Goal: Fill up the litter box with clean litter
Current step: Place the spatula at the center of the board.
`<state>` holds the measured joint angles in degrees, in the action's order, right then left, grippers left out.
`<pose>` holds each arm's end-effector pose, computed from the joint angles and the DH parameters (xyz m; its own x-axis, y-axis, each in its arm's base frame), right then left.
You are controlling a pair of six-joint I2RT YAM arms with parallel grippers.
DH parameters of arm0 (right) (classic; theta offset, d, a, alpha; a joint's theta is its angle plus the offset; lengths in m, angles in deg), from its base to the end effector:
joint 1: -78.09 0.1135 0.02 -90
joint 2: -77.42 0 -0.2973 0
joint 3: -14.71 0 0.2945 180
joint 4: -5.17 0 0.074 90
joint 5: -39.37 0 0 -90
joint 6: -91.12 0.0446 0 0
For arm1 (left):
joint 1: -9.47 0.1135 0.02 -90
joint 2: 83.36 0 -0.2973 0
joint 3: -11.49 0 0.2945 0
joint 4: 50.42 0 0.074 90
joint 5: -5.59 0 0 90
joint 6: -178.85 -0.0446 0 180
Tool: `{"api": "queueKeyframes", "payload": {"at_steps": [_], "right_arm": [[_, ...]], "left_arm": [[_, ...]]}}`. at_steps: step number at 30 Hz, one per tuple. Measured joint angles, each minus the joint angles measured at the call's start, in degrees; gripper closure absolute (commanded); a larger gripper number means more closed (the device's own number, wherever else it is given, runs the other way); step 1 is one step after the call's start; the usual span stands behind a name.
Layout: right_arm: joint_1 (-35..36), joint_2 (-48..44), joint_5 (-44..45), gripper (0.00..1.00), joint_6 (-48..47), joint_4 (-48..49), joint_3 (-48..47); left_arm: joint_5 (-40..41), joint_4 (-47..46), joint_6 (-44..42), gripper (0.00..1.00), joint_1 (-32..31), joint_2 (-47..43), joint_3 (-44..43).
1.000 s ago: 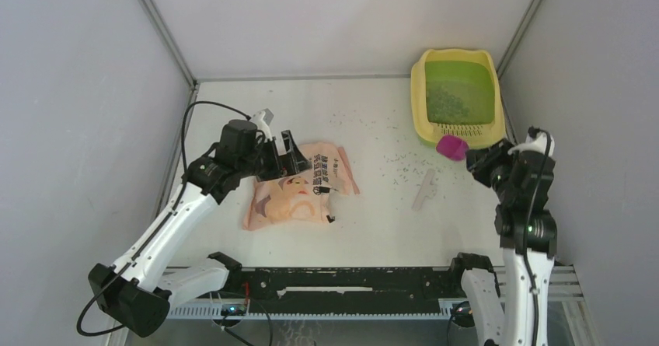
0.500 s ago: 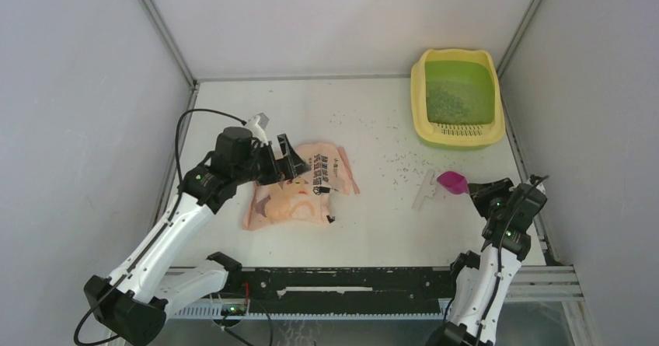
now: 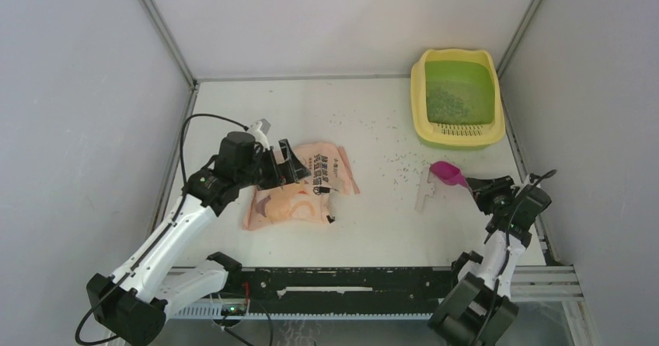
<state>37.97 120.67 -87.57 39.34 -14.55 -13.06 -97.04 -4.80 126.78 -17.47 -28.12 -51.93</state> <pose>0.1525 -0.0935 0.1754 -0.2600 0.8657 -0.4277 0.3823 0.4990 0.7777 0.2054 -0.1153 0.3282 -0.7944 -0.2691 -0.5446 0.1376 0.7934 -0.5929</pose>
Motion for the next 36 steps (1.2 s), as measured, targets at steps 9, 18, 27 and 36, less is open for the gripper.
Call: {"api": "queueKeyframes", "payload": {"at_steps": [9,18,27,36], "right_arm": [[0.0,15.3,-6.3,0.88,3.8,15.5,-0.1],[3.3,30.2,-8.5,0.45,3.5,15.8,-7.3],[4.7,20.1,-3.1,0.22,-2.2,1.2,-8.0],[7.0,8.0,-0.5,0.18,-7.3,-12.5,-12.4]], "left_arm": [[0.0,-1.2,0.8,0.00,0.0,0.2,0.3],[0.0,-1.8,1.2,0.00,0.0,-0.2,1.3],[0.0,-1.9,1.2,0.00,0.0,-0.1,1.3],[0.0,-1.9,1.2,0.00,0.0,0.0,1.3]]}}
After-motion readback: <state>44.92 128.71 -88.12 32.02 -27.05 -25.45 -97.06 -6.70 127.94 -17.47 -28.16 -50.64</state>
